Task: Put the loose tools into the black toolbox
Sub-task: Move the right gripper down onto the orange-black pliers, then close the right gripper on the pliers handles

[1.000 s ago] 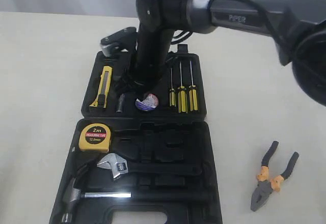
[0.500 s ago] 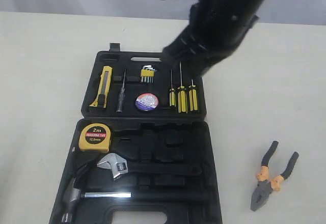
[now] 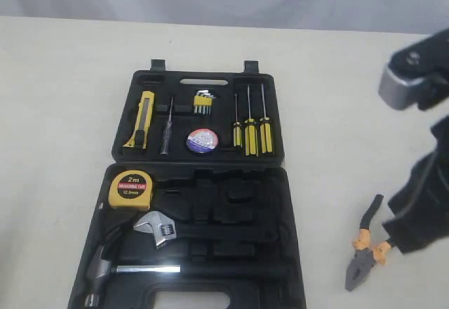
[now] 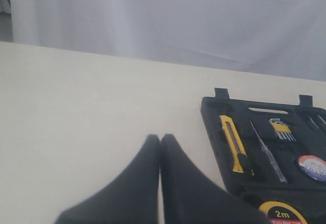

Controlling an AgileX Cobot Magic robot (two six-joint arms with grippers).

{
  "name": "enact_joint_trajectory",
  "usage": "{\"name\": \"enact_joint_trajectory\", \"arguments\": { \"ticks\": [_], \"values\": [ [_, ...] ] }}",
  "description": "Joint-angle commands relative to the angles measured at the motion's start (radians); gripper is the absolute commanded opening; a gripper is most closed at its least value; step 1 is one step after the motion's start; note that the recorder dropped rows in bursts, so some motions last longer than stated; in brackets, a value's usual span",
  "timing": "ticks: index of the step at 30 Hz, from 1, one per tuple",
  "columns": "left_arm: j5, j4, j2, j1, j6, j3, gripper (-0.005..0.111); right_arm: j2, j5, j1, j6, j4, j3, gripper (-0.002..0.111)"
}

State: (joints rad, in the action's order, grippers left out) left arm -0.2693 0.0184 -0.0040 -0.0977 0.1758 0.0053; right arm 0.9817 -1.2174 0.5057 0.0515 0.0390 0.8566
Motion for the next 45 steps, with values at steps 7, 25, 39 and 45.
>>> {"name": "enact_joint_trajectory", "arguments": {
  "ticks": [7, 25, 39, 45],
  "values": [
    [-0.001, 0.004, 0.004, -0.006, 0.000, -0.005, 0.000, -0.066, 0.023, -0.004, -0.138, -0.079, -0.299, -0.001],
    [-0.001, 0.004, 0.004, -0.006, 0.000, -0.005, 0.000, 0.321, 0.314, 0.002, -0.306, -0.183, -0.323, -0.001],
    [-0.001, 0.004, 0.004, -0.006, 0.000, -0.005, 0.000, 0.358, 0.502, 0.071, -0.826, -0.380, -0.323, 0.010],
    [-0.001, 0.004, 0.004, -0.006, 0.000, -0.005, 0.000, 0.358, 0.504, 0.071, -0.915, -0.409, -0.323, 0.047]
  ]
}}
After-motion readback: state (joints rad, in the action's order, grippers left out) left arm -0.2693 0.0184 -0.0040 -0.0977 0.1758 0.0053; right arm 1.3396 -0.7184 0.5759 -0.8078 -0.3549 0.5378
